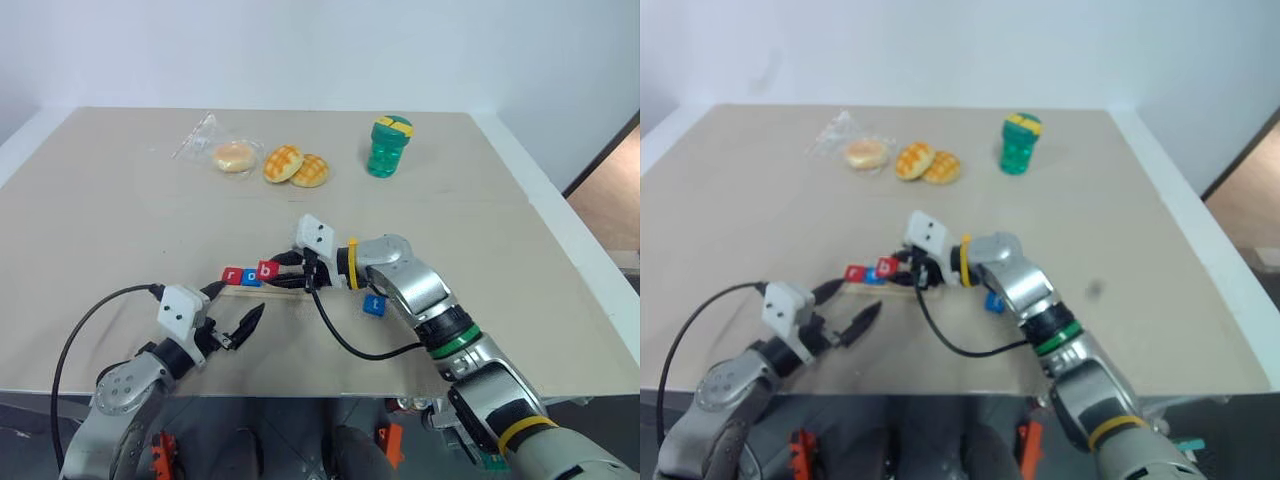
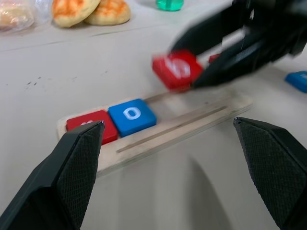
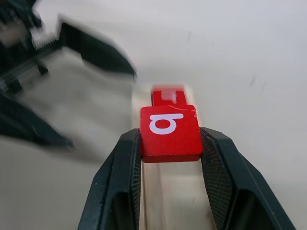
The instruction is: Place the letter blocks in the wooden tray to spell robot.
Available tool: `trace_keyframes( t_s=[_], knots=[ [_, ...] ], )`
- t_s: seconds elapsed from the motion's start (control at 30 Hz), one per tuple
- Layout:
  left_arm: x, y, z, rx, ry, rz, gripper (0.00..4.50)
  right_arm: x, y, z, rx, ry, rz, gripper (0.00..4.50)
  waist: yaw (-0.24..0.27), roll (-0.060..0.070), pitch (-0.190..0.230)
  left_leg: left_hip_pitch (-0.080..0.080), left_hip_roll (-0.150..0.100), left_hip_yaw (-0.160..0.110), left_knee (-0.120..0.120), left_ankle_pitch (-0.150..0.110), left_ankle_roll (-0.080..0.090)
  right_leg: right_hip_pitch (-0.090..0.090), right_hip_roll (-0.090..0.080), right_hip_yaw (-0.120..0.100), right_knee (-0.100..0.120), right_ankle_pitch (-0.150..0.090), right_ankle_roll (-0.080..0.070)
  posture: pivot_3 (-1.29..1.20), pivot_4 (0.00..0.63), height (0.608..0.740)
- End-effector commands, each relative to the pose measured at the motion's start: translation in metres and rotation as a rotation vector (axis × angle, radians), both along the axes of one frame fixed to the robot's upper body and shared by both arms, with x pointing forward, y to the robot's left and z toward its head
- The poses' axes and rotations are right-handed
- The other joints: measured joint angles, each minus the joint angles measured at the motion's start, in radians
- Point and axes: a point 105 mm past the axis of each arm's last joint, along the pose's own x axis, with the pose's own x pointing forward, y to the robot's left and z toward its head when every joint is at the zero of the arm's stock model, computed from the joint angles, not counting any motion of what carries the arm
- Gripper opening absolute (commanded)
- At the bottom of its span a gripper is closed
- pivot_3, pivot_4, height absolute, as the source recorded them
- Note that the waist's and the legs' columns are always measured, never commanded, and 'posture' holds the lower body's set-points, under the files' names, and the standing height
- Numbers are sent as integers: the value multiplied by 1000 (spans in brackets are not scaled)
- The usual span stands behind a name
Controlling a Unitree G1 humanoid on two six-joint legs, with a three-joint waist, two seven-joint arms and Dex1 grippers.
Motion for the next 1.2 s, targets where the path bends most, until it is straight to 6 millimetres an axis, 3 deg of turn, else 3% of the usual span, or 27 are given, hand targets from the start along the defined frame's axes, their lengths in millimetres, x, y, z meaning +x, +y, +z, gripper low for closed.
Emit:
trace_keyframes(
  t_s=[0.03, 0.87, 0.9, 1.2],
  knots=[
    [-5, -1, 8, -1, -47, 24, 4500, 6, 3, 9, -13, -52, 51, 1191, -2, 0, 0, 0, 0, 1, 0, 0, 0, 0, -1, 1, -1, 0, 0, 0, 150, 740],
    [-9, -6, 8, -11, -53, 60, 4500, 22, 12, -6, -44, -37, 49, 1191, -2, 0, 0, 1, 2, 0, 0, 0, -1, 1, 2, 0, -1, 0, 1, 0, 150, 740],
    [-9, -6, 8, -10, -53, 59, 4500, 22, 12, -7, -44, -32, 48, 1691, -2, 0, 0, 1, 2, 0, 0, 0, -1, 0, 2, 0, -1, 0, 1, 0, 150, 740],
    [-11, -9, 10, 16, -72, 22, 4500, 21, 10, -10, -38, 11, 28, 1691, -2, 0, 0, 1, 2, 0, 0, 0, -1, 0, 2, 0, -1, 0, 1, 0, 150, 740]
  ],
)
